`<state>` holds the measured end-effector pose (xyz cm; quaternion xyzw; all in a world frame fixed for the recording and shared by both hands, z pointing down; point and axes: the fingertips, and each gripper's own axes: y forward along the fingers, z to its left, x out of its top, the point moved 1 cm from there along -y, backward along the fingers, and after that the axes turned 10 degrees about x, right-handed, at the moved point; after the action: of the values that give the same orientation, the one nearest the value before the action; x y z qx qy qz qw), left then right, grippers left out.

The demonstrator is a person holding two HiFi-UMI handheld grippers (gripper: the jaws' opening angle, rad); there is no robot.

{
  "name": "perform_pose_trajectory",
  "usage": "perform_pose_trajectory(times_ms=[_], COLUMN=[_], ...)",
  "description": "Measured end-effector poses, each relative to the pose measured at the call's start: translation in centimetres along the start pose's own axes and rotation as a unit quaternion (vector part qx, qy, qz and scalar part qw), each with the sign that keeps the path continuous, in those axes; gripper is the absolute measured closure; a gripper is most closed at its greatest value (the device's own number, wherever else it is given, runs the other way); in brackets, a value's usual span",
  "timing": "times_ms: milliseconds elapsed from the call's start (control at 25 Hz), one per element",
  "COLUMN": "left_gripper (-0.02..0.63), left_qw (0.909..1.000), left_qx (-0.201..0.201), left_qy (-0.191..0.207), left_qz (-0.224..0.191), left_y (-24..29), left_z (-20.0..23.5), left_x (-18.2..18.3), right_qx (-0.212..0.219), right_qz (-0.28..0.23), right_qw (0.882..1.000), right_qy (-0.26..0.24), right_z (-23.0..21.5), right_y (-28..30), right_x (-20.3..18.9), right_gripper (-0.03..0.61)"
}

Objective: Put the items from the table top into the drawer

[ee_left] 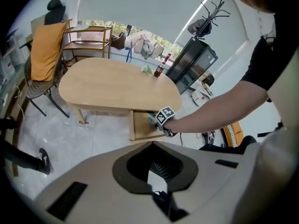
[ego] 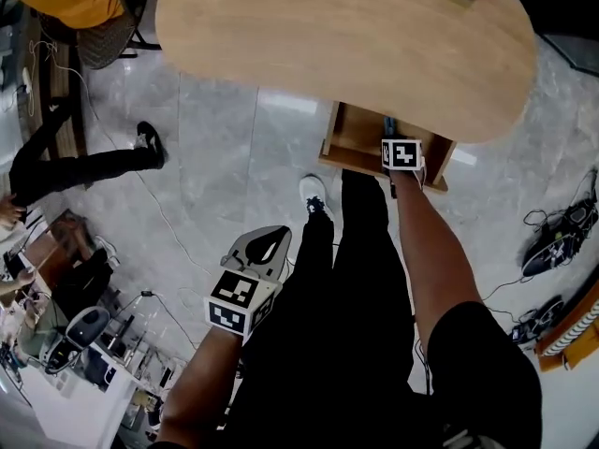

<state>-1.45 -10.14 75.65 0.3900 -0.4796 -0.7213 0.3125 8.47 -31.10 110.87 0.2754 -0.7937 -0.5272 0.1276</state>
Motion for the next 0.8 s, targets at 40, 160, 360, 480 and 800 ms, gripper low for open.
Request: perform_pose_trajectory(times_ms=[40, 160, 360, 480, 800], left_gripper=[0.609, 0.609, 0.609, 0.609, 0.609], left_qw=[1.0, 0.9999, 0.9993, 0.9976, 0.9836], left_qx=[0.002, 0.005, 0.003, 0.001, -0.014], left_qy=[-0.004, -0.01, -0.003, 0.009, 0.063], left_qz=[-0.002, -0.01, -0.038, -0.069, -0.168], left_y=[0.0, -0.5, -2.7, -5.2, -14.6], left_z=[0.3, 0.8, 0.9, 0.3, -1.5], left_x=[-0.2, -0.5, 0.4, 1.2, 3.7], right_qx=[-0.001, 0.003, 0.001, 0.002, 0.015], right_qz=[0.002, 0.019, 0.037, 0.043, -0.017], right_qw=[1.0, 1.0, 0.999, 0.997, 0.99], right_qy=[-0.004, -0.011, -0.038, -0.067, -0.14], right_z=[0.1, 0.6, 2.4, 4.4, 12.9], right_y=[0.4, 0.6, -2.3, -5.6, -19.1], right_x=[0.1, -0.1, 0.1, -0.7, -1.3], right_gripper=[0.457, 0.448, 0.43, 0.43, 0.453])
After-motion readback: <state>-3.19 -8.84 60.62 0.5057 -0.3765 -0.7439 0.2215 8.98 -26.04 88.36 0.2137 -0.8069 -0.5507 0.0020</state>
